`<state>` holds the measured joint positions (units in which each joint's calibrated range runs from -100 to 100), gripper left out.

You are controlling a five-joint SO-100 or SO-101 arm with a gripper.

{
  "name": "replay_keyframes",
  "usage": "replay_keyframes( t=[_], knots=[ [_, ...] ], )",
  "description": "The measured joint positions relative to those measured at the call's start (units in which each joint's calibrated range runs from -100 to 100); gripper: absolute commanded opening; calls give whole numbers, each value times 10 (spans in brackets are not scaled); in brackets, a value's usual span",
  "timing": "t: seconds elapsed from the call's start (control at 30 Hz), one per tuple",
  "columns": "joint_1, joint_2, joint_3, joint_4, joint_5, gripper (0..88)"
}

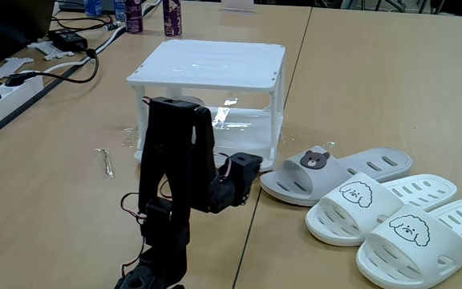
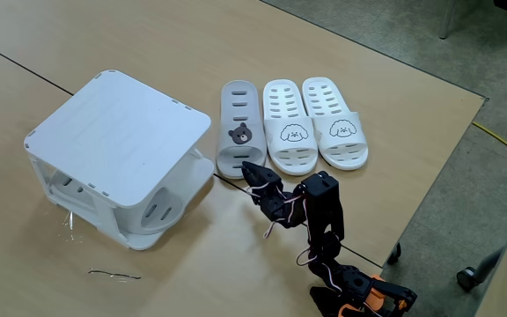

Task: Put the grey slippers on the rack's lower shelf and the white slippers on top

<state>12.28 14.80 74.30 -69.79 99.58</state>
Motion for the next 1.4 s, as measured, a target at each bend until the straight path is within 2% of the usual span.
replay_keyframes(
  t=[0.27, 0.7, 0.87, 0.93, 1.0, 1.23, 1.4],
  knots=[
    [16, 106, -154, -1, 0, 285],
    [47, 304, -471, 0, 0, 282],
    [63, 378, -629, 81, 0, 276],
    [73, 401, -700, 121, 0, 187],
    [79, 408, -742, 158, 0, 13],
    [81, 407, -747, 180, 0, 6],
    [81, 285, -602, 199, 0, 6]
  ],
)
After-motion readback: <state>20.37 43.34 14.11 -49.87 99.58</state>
